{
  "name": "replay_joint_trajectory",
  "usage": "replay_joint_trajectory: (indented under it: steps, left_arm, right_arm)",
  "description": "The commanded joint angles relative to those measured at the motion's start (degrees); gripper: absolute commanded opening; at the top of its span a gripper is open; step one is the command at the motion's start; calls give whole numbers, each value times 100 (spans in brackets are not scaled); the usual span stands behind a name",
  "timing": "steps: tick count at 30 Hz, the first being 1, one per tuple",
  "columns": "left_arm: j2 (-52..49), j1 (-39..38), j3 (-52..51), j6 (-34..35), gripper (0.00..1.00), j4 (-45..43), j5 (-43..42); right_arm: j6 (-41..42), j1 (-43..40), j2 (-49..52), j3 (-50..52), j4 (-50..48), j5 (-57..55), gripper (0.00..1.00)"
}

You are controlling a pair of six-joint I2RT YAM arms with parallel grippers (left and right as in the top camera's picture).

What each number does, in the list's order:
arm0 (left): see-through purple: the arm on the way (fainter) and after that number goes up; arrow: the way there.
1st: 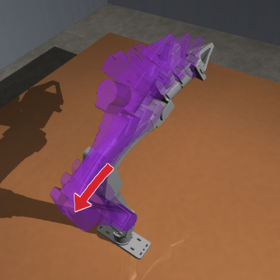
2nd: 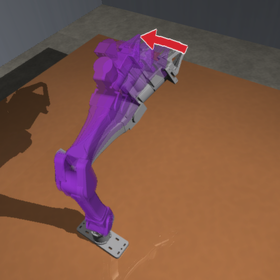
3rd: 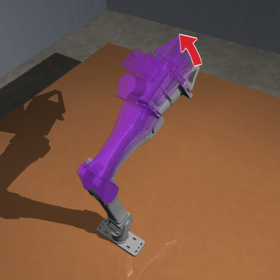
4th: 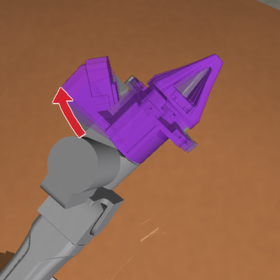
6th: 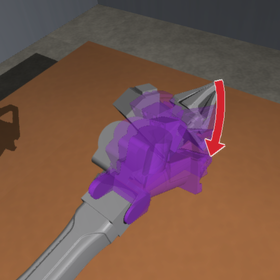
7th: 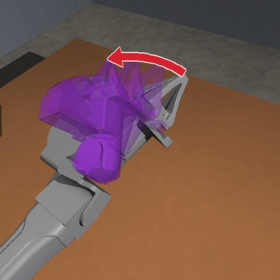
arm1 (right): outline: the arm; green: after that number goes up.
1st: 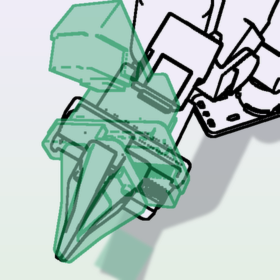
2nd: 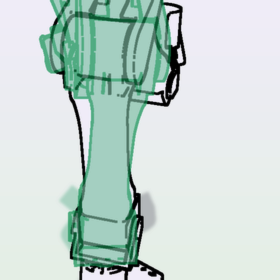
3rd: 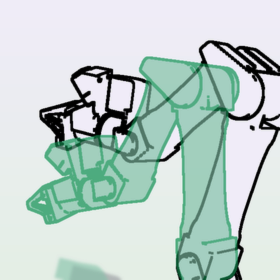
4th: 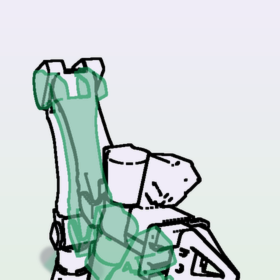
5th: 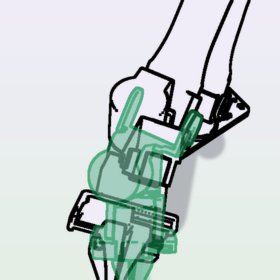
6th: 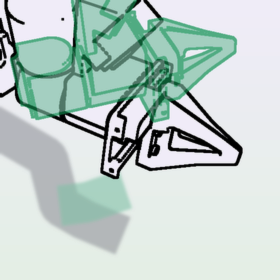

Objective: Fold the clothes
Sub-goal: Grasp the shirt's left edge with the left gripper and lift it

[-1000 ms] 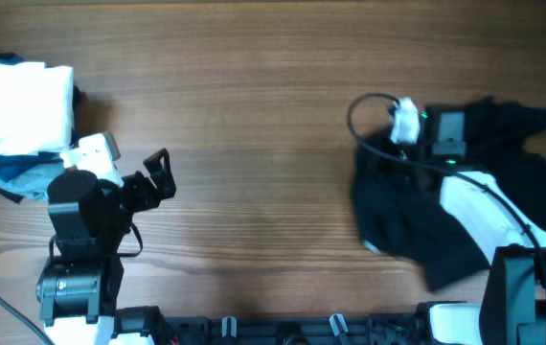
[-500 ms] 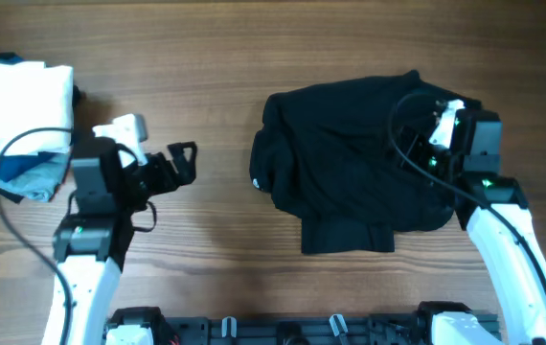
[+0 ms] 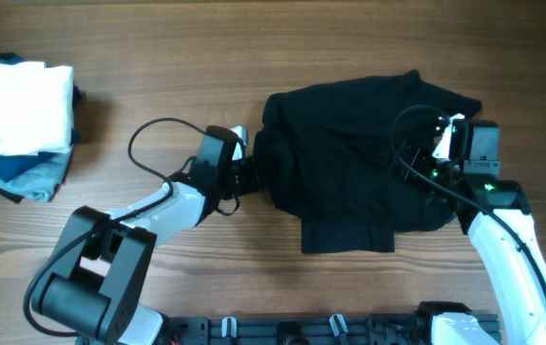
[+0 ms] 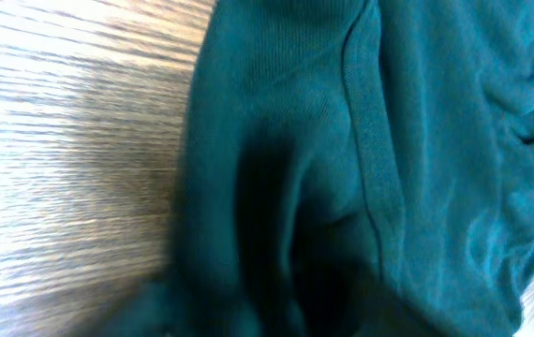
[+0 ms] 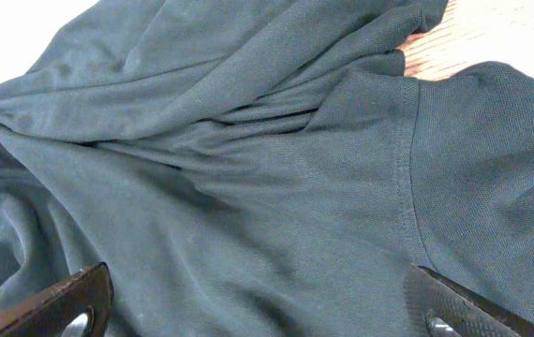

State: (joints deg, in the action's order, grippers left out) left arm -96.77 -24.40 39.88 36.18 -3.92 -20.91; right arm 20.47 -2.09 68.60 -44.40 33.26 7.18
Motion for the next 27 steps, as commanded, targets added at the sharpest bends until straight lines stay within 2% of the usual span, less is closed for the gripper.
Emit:
replay_joint_trajectory:
  steps: [1,5,7,9,11,12,13,14,16,22,24,27]
  left_arm:
    - [-74,-48,55,48,4,-52,-17]
    - [188,365,111,-229,4,-63,387]
    - [774,1209,608,-1073,4,-63,1217]
    - [1062,1952,1283,-1185,4,-166,1869]
    - [1043,2581,1943,-1180,6,-232,1908]
    - [1040,2769,2044,-1178,49,-232,1902]
    - [1040,2848,2041,-1178,96,-44,1794]
    - [999,2824,2041,-1178,100,793,1508]
    - [953,2726,2039,-1176,100,1985,1325]
    - [922,2277,2031,-1169,100,4975,1003]
    - [890,2105,1897,-990,100,5285,1001]
    - [872,1963,1362,-590,100,5001,1005]
  right_arm:
    - [-81,-15,-50,4,11,-122,100]
    - [-96,-15,-50,4,37,-122,100]
    - [-94,-15,-50,4,46,-125,100]
    - [-92,-15,-50,4,44,-122,100]
    - [-92,-15,-50,4,46,-120,100]
    - [-92,-15,-50,4,46,-120,100]
    - [-96,-15,-50,4,48,-120,100]
    - [-94,-15,-50,4,44,-120,100]
    - [-96,-15,-50,4,50,-120,100]
    - [-96,-13,-46,4,87,-118,100]
    - [-96,-13,-46,4,111,-118,100]
    - [-98,-13,-46,4,118,-120,100]
